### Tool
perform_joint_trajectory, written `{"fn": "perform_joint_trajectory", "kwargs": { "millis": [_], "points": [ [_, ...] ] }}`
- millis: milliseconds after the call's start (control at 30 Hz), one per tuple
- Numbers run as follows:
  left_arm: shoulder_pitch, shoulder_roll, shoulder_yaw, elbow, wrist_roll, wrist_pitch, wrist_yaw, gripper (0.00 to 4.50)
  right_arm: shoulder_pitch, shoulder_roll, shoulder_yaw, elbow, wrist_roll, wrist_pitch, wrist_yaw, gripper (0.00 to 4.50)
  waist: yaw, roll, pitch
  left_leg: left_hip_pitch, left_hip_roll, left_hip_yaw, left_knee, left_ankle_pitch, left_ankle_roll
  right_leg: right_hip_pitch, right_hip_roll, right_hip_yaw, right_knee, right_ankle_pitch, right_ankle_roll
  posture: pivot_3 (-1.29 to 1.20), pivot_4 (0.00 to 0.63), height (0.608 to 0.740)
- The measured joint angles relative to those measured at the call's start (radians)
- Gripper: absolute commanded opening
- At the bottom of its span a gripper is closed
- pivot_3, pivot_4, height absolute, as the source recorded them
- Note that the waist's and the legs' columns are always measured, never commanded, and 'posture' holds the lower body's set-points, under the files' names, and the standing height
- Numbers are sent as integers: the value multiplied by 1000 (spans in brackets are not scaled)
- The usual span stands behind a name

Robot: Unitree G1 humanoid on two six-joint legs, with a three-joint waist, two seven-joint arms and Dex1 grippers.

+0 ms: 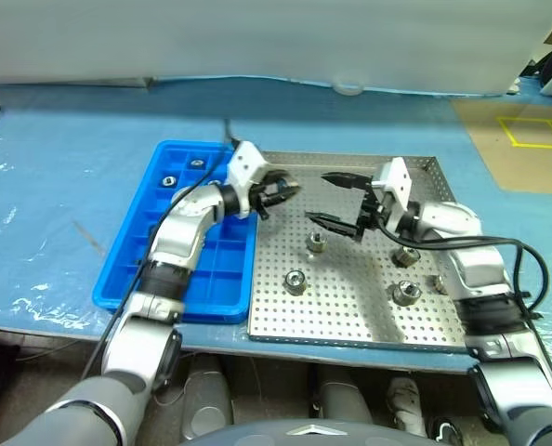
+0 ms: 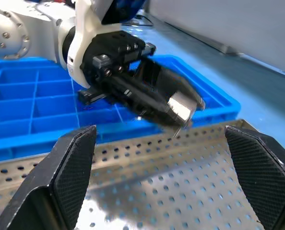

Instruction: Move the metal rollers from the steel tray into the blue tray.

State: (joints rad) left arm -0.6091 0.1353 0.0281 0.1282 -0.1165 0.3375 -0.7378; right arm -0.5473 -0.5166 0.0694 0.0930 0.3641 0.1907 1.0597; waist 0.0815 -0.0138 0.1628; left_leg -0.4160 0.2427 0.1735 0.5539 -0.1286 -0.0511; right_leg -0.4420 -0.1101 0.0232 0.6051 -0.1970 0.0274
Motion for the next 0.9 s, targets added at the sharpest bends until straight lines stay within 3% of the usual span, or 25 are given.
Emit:
{"fn": "perform_joint_trajectory", "kwargs": {
  "millis": [267, 400, 600, 900],
  "points": [
    [276, -19, 110, -366, 19, 41, 348, 1637, -186, 111, 71, 249, -34, -67, 108, 4500, 70, 0, 1, -6, 1, -5, 0, 0, 0, -1, 0, -6, -2, -1, -1, 414, 150, 740],
    [382, -9, 134, -463, 54, 58, 459, 1637, -231, 146, 81, 339, -54, -114, 150, 4500, 101, 1, 1, -10, 1, -10, 0, 0, -1, -1, 0, -11, -2, -1, -1, 447, 150, 740],
    [452, -5, 144, -493, 55, 88, 532, 1637, -240, 180, 84, 413, -86, -163, 187, 4500, 144, 2, 2, -17, 1, -21, 3, 1, -3, -1, 0, -20, -2, -1, -2, 466, 150, 740],
    [365, 21, 132, -374, 24, 75, 533, 1637, -239, 186, 80, 431, -96, -185, 200, 4500, 168, 3, 2, -21, 1, -25, 9, 2, -3, -1, 0, -23, 2, -1, -2, 411, 150, 740]
  ]
}}
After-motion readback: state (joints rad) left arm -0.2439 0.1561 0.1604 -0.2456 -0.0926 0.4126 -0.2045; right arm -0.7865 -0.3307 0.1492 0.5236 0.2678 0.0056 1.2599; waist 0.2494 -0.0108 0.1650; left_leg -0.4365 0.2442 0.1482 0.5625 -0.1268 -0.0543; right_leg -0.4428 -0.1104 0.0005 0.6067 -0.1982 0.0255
